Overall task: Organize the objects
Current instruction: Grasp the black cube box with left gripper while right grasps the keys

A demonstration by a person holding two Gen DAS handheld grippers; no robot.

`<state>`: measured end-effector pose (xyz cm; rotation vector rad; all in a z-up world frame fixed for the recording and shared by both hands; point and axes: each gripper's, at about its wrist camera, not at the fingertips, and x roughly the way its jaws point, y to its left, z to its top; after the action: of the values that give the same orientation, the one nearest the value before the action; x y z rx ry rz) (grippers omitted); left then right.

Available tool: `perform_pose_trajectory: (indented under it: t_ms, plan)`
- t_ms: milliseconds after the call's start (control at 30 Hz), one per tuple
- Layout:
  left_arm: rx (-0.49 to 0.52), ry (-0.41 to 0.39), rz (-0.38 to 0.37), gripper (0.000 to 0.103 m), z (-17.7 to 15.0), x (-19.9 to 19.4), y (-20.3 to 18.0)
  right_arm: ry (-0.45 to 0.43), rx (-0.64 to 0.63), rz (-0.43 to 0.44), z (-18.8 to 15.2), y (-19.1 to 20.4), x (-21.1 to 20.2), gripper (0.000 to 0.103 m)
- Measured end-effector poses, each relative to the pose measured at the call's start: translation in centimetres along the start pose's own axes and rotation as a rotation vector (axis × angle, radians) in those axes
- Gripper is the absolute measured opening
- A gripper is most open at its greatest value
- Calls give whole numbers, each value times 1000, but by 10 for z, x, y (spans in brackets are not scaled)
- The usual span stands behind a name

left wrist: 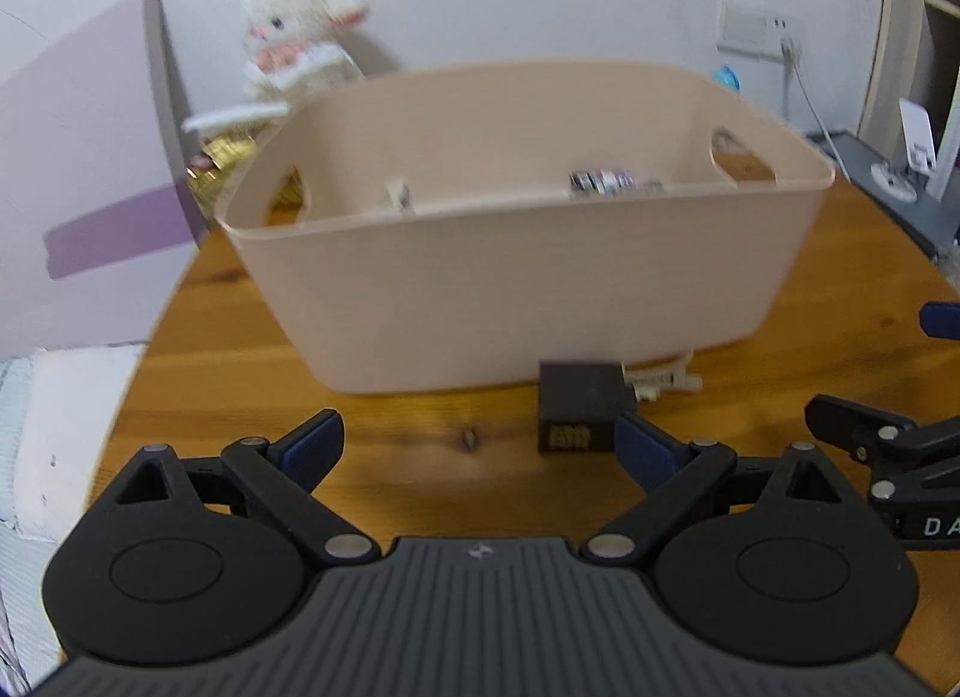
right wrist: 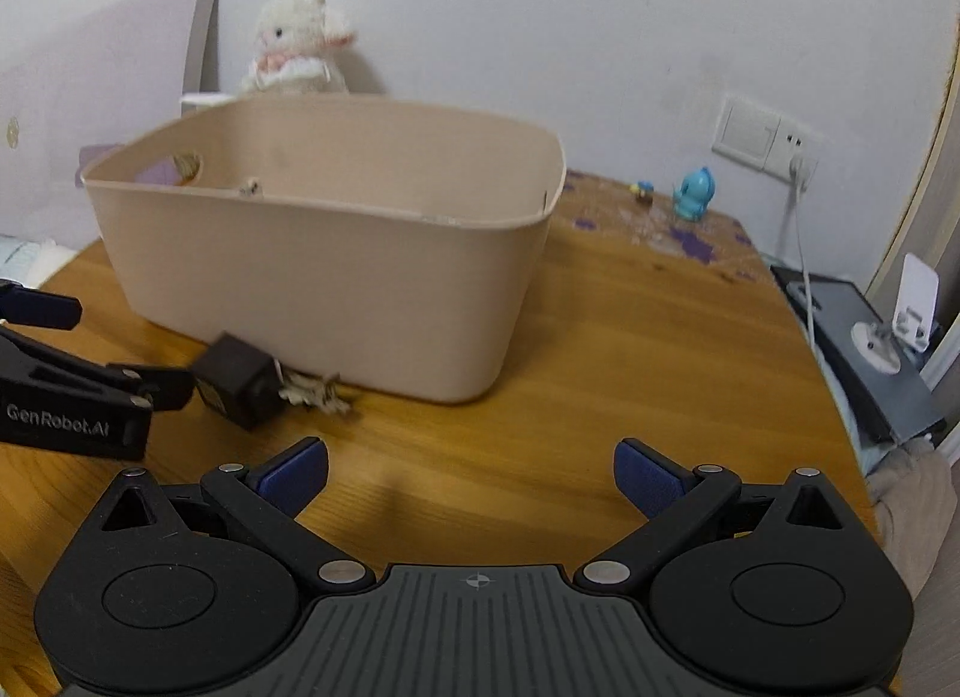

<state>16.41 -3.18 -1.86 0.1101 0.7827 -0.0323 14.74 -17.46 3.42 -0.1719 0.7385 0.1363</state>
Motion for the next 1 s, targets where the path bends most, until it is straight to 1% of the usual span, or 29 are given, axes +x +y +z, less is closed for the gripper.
perform_pose_trajectory:
  t_ms: [167, 333, 467, 533, 667, 800, 1000]
  plan:
    - [-12, 43, -38, 97, -5, 25, -6, 42, -9, -3, -5, 0, 21, 103]
    - [-63, 61, -65, 97, -2, 46, -8, 64, -17, -1, -7, 1, 35, 103]
    - [-91, 71, -48, 97, -4, 58, -3, 73, -2, 16, -7, 1, 45, 103]
    - [-86, 62, -24, 97, -5, 59, 1, 77, 7, 27, -8, 2, 50, 103]
    - [-97, 60, -16, 97, -5, 61, 12, 85, 28, 59, -6, 8, 60, 103]
    - [-90, 50, -19, 98, -4, 63, 24, 81, 29, 96, -3, 19, 68, 103]
    - [-75, 27, -34, 99, -4, 67, 38, 54, 15, 114, 5, 34, 78, 103]
